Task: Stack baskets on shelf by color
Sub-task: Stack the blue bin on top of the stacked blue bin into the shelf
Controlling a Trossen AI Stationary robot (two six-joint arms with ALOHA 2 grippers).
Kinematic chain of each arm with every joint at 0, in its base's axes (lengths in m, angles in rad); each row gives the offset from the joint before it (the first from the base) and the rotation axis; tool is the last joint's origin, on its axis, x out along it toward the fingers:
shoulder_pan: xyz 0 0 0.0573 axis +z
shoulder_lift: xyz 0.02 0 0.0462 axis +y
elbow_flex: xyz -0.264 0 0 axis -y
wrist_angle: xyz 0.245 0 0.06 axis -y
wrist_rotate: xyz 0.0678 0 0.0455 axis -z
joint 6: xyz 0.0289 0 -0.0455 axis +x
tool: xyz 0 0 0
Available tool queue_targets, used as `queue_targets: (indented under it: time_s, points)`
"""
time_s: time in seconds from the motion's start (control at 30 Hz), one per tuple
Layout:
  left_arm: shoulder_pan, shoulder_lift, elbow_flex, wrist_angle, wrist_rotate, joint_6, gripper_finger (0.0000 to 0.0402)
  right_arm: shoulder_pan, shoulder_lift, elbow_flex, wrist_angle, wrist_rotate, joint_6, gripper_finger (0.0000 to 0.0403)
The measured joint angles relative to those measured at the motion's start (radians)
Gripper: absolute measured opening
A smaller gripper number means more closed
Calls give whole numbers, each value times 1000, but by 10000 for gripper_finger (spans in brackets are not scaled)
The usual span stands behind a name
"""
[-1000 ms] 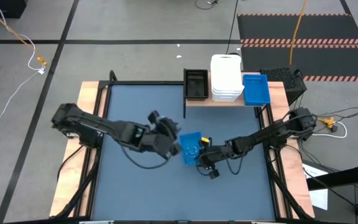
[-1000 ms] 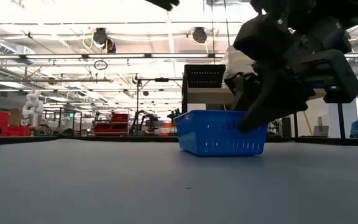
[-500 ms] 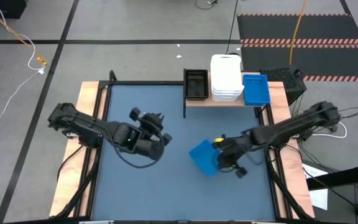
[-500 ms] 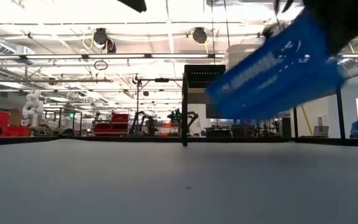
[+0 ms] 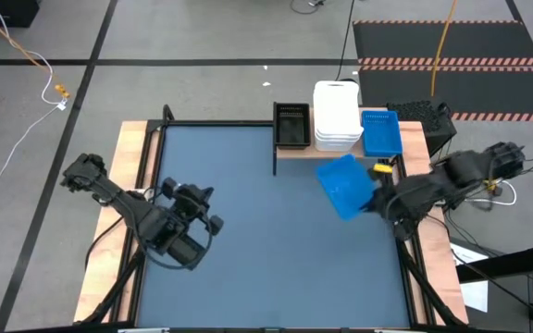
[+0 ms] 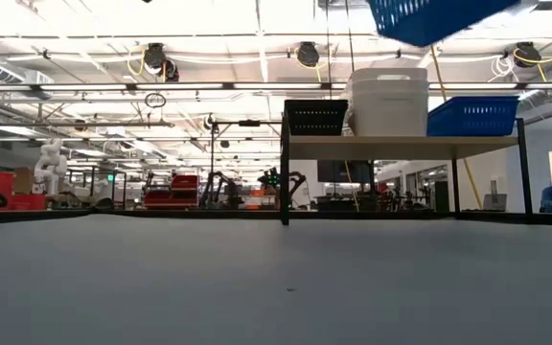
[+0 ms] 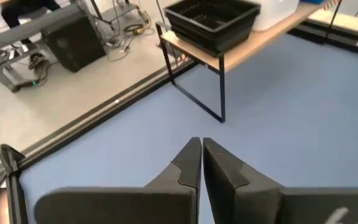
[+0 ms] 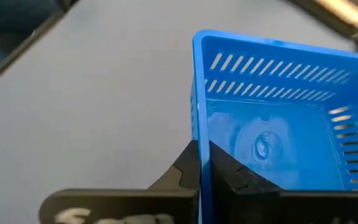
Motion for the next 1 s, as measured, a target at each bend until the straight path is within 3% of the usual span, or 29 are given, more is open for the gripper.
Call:
queue_targets:
  time_s: [0.17, 0.37, 0.5, 0.63, 0.77, 1.0]
  points:
    - [2, -1, -8, -1, -8, -8, 4, 0, -12, 125, -115, 134, -22, 1]
    - [8, -1, -8, -1, -7, -7, 15, -56, 9, 172, -422, 495, 4, 0]
    - [17, -1, -8, 0, -8, -4, 22, -129, 0, 158, -398, 514, 2, 0]
    - [35, -1, -8, 31, -4, 14, 14, -230, 10, 159, -405, 642, 41, 0]
    - [52, 5, -21, 75, 9, 66, 3, -356, 11, 159, -406, 629, -8, 0]
    - [79, 5, -34, 73, 19, 81, 21, -605, 34, 158, -412, 425, -238, 0]
